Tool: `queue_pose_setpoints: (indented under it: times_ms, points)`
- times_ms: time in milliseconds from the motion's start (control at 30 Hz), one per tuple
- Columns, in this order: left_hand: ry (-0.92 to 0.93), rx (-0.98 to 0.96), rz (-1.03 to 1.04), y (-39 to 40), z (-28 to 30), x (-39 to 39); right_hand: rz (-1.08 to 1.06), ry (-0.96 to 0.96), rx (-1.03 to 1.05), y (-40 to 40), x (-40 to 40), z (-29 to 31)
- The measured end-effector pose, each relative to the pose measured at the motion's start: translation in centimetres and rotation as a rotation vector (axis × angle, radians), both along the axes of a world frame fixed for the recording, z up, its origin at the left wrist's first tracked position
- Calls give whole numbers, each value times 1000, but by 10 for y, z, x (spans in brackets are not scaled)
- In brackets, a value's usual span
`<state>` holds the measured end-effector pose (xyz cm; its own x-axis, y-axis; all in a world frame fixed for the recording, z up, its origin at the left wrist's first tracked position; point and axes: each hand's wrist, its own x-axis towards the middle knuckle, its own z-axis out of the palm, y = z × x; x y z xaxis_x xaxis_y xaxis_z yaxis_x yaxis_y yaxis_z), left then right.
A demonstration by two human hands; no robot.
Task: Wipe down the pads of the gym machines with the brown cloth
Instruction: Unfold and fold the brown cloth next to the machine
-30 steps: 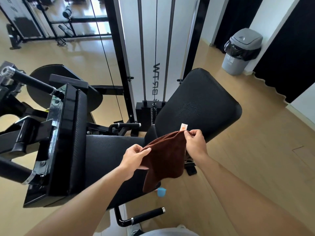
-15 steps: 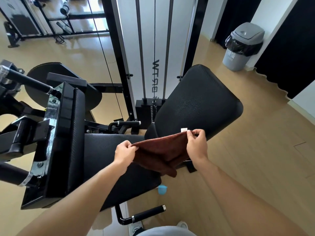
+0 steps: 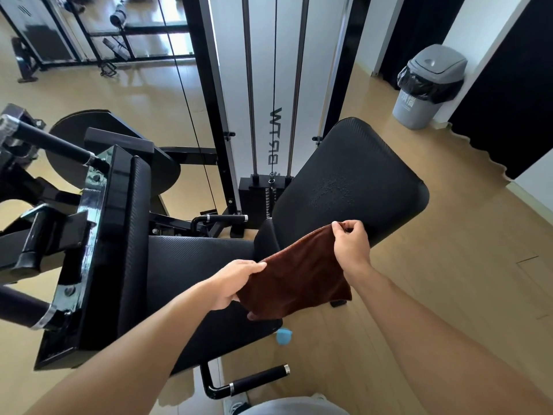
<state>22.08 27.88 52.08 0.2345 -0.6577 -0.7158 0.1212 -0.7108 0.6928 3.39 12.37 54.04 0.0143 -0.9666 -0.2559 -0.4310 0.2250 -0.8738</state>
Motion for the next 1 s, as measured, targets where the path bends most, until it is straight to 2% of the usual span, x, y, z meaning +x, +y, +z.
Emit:
queue_pose_setpoints:
  times_ms: [100, 167, 233, 333, 400, 467, 567, 633, 667, 733, 833, 867, 1000]
  points:
    - [179, -11, 370, -17, 7, -21, 77, -13, -61, 22, 5, 3]
    - [285, -54, 460, -26, 16, -33, 210, -48, -87, 47, 9, 1]
    - [322, -102, 470, -32, 22, -38, 354, -111, -75, 69, 13, -3]
    - [277, -143, 475, -33, 27, -36, 485, -194, -48, 85, 13, -8]
    - [258, -160, 464, -33, 27, -31, 558, -176, -84, 87, 10, -7]
    - [265, -185, 424, -32, 28, -27, 545, -152, -162, 85, 11, -7]
    - [256, -207, 440, -36, 29, -22, 434, -237, -181, 73, 19, -2]
    - [127, -209, 504, -38, 24, -15, 408, -298, -165, 63, 24, 3]
    - [37, -212, 495, -37, 22, -8, 420, -325, -151, 58, 27, 8]
    - [-29, -202, 292, -36, 12, 5, 481, -373, -78, 48, 28, 19]
    - [213, -232, -58, -32, 11, 10, 568, -437, 60, 30, 23, 36]
    - [281, -261, -83, -32, 13, 9, 568, -449, 81, 25, 19, 40]
    - [407, -360, 44, -35, 20, -1, 449, -458, 133, 11, 5, 46]
